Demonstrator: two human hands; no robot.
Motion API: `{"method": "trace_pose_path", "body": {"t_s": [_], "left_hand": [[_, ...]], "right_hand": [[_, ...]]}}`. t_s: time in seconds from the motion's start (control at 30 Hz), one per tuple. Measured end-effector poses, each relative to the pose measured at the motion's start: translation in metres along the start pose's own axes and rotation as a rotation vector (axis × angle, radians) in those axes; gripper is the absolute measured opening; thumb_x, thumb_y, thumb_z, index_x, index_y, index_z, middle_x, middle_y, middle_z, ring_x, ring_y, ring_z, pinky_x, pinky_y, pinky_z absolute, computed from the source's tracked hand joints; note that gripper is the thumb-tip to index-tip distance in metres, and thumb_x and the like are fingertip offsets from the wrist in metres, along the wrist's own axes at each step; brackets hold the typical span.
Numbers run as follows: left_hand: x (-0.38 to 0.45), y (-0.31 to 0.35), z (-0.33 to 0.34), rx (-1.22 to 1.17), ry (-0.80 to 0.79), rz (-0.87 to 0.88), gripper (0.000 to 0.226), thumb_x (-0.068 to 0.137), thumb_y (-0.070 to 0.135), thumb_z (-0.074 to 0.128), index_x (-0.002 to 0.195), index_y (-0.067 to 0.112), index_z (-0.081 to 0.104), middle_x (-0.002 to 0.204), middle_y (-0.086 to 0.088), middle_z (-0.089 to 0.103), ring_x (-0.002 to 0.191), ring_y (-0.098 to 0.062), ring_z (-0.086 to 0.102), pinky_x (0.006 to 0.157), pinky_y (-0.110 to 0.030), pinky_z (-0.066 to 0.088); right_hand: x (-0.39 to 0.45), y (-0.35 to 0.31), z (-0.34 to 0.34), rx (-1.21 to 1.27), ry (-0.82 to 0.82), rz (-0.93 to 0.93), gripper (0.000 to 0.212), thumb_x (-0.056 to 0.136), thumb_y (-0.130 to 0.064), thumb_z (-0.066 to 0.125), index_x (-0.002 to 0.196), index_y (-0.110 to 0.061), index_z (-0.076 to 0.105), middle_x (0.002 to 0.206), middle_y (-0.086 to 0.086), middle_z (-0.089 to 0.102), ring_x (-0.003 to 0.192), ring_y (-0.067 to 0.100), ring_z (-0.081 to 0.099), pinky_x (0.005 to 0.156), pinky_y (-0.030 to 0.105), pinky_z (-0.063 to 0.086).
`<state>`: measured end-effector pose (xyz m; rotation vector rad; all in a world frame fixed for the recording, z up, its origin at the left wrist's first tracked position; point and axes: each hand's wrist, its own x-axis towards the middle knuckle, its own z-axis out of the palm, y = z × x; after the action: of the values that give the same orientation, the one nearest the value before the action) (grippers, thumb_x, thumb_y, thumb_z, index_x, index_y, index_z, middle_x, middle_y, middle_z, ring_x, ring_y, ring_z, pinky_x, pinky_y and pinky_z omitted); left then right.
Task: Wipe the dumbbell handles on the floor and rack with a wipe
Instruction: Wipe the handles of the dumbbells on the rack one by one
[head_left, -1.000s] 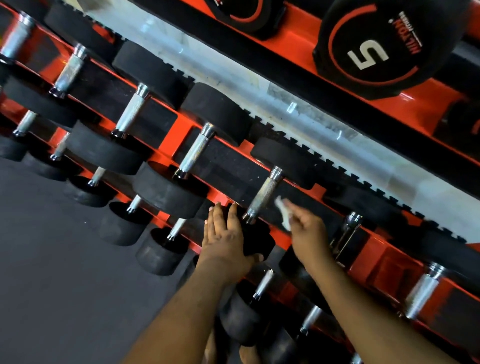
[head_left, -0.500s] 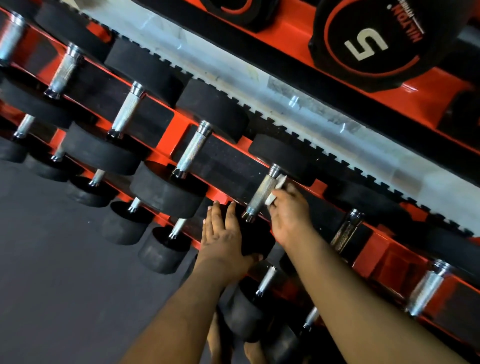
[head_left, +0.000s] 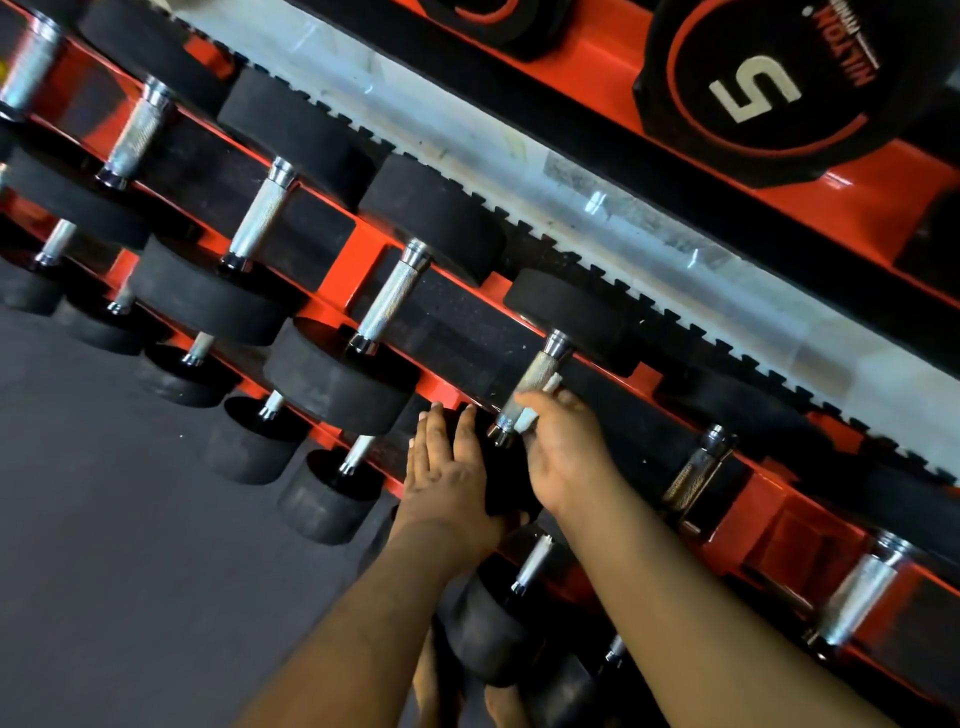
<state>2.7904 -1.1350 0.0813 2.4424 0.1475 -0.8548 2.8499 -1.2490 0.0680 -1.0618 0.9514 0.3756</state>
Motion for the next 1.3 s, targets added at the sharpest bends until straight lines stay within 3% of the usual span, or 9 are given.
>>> {"method": "trace_pose_path", "body": {"t_s": [0.1,0.2,0.37,0.5,0.63,0.87,1.03,1.2,1.3], "left_hand": [[0.001,0.0,0.001,0.012,0.01,0.003,0.131,0.077,0.056,0.079,0.16,0.022,-0.016,0.165,-0.015,-0.026,0.152,-0.028,-0.026,0.124,-0.039,-0.012],[0.0,0.001,0.0,0.012,0.008,-0.002,0.13,0.078,0.056,0.079,0.16,0.022,-0.016,0.165,-0.014,-0.027,0.152,-0.028,-0.027,0.124,-0.039,-0.012],[0.001,-0.001,0.0,0.01,0.006,0.0,0.13,0.078,0.055,0.079,0.159,0.024,-0.018,0.164,-0.012,-0.028,0.152,-0.027,-0.026,0.12,-0.037,-0.014],[0.0,0.001,-0.001,0.009,0.007,0.005,0.13,0.078,0.054,0.079,0.159,0.024,-0.018,0.164,-0.012,-0.03,0.152,-0.026,-0.028,0.118,-0.035,-0.016],[0.0,0.0,-0.001,0.008,-0.003,0.006,0.13,0.079,0.054,0.079,0.158,0.024,-0.02,0.163,-0.012,-0.031,0.151,-0.027,-0.028,0.12,-0.036,-0.015],[-0.001,0.001,-0.002,0.008,-0.012,-0.002,0.132,0.078,0.055,0.08,0.158,0.024,-0.021,0.163,-0.013,-0.032,0.151,-0.027,-0.029,0.122,-0.038,-0.014],[0.001,0.001,-0.002,0.017,-0.015,0.0,0.131,0.079,0.055,0.079,0.158,0.023,-0.019,0.163,-0.014,-0.031,0.152,-0.029,-0.028,0.121,-0.038,-0.013],[-0.001,0.002,-0.003,0.008,-0.022,-0.007,0.132,0.079,0.054,0.08,0.158,0.024,-0.022,0.162,-0.012,-0.034,0.151,-0.026,-0.03,0.12,-0.037,-0.014],[0.0,0.001,-0.002,0.013,-0.025,-0.01,0.133,0.078,0.055,0.08,0.158,0.024,-0.022,0.162,-0.013,-0.034,0.15,-0.027,-0.03,0.121,-0.039,-0.013]], "right_hand": [[0.022,-0.022,0.007,0.076,0.102,-0.07,0.017,0.09,-0.004,0.068,0.106,-0.005,0.064,0.093,0.009,0.067,0.084,0.02,0.065,0.075,0.03,0.052],[0.039,-0.031,0.009,0.013,0.068,0.032,0.018,0.087,-0.012,0.072,0.101,-0.005,0.063,0.09,0.009,0.065,0.081,0.02,0.065,0.07,0.031,0.052],[0.041,-0.034,-0.006,0.068,-0.026,0.008,0.028,0.087,-0.013,0.072,0.112,-0.006,0.066,0.106,0.011,0.071,0.1,0.023,0.068,0.094,0.037,0.053],[0.044,-0.036,0.002,0.024,-0.05,0.023,0.005,0.092,-0.014,0.067,0.096,-0.013,0.063,0.095,0.006,0.066,0.082,0.015,0.065,0.075,0.029,0.053],[0.044,-0.035,-0.001,0.032,-0.067,0.039,0.017,0.089,-0.018,0.071,0.104,-0.01,0.066,0.102,0.011,0.068,0.094,0.022,0.068,0.087,0.035,0.055],[0.042,-0.038,0.007,-0.036,-0.043,0.046,0.013,0.089,-0.02,0.072,0.09,-0.012,0.062,0.088,0.007,0.064,0.08,0.019,0.064,0.07,0.033,0.053],[0.039,-0.038,-0.005,0.065,-0.069,0.0,0.008,0.092,-0.019,0.068,0.097,-0.014,0.064,0.095,0.007,0.065,0.093,0.02,0.064,0.093,0.037,0.052],[0.044,-0.024,0.0,-0.068,-0.1,0.096,0.024,0.085,-0.027,0.076,0.103,-0.014,0.066,0.096,0.007,0.069,0.09,0.022,0.068,0.093,0.041,0.055],[0.044,-0.021,-0.01,0.017,-0.084,0.061,0.035,0.082,-0.024,0.079,0.111,-0.01,0.067,0.099,0.008,0.072,0.092,0.022,0.07,0.082,0.037,0.056]]}}
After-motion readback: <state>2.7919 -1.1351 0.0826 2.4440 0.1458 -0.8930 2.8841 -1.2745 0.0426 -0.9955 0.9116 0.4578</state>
